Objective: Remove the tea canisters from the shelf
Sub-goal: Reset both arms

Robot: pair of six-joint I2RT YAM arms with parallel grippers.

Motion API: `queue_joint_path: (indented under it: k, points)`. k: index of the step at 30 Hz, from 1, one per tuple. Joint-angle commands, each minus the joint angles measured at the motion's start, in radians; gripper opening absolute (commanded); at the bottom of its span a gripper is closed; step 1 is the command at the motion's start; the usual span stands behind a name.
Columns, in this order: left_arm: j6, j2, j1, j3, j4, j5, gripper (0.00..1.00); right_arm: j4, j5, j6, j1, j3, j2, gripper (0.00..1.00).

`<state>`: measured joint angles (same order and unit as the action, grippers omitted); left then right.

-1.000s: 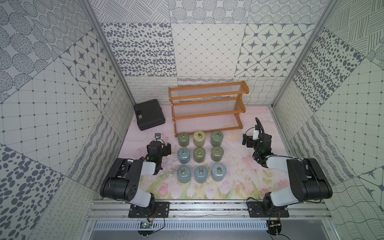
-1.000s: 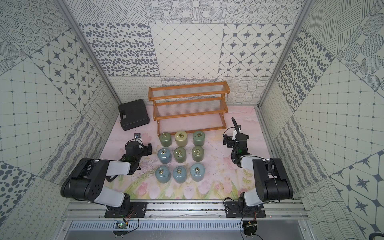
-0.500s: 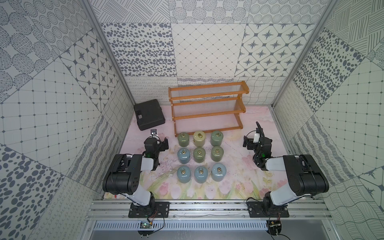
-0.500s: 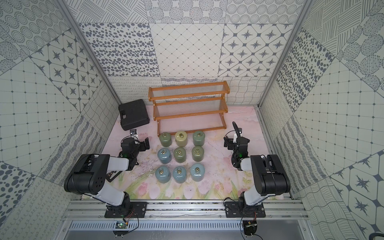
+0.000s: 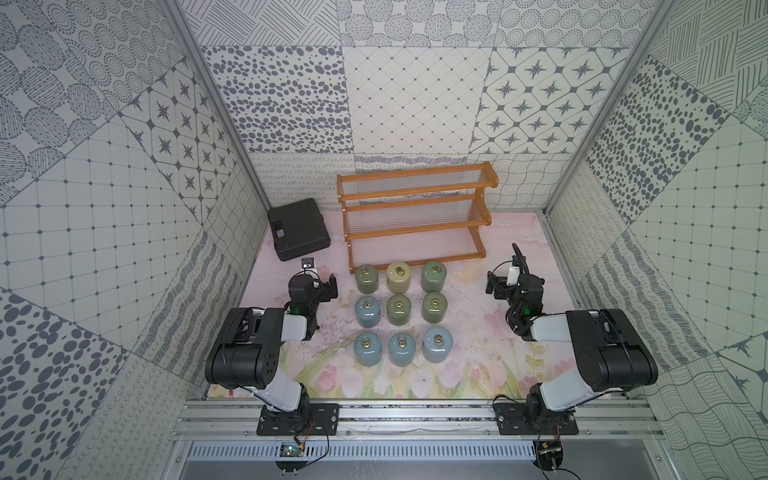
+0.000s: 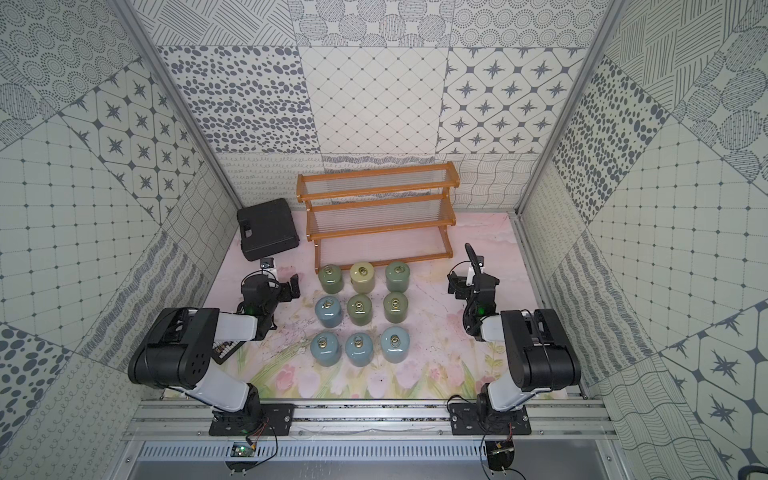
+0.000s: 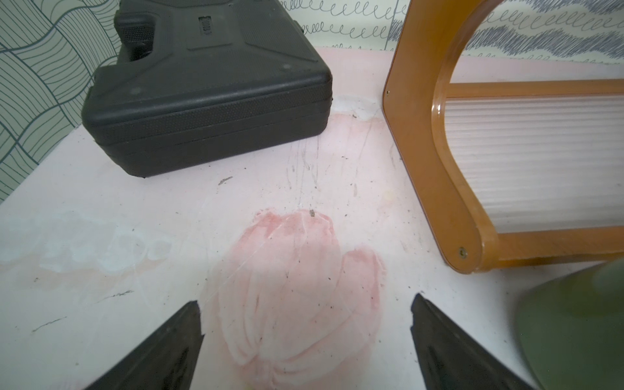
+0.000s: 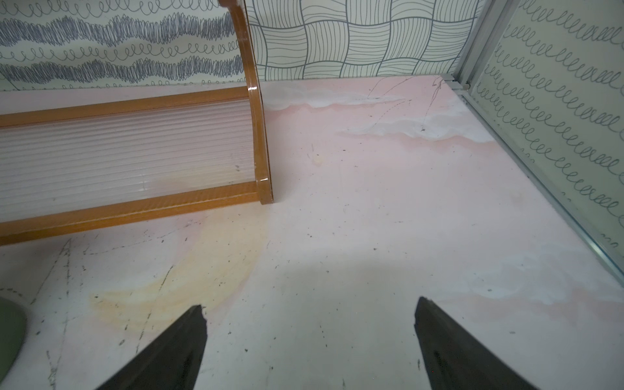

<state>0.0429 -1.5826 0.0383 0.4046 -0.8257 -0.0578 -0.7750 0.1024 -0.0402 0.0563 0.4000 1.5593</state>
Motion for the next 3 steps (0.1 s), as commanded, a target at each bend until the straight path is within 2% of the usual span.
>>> queue_joint_path:
  k: [1,3]
  points:
    - [0.002,-0.001,-0.005,0.007,-0.042,0.022,1.0,-0.064,-0.004,0.01,-0.002,0.011,-0.004,1.0]
    - [0.0,-0.001,-0.006,0.006,-0.045,0.021,1.0,-0.064,-0.004,0.009,-0.002,0.01,-0.005,1.0]
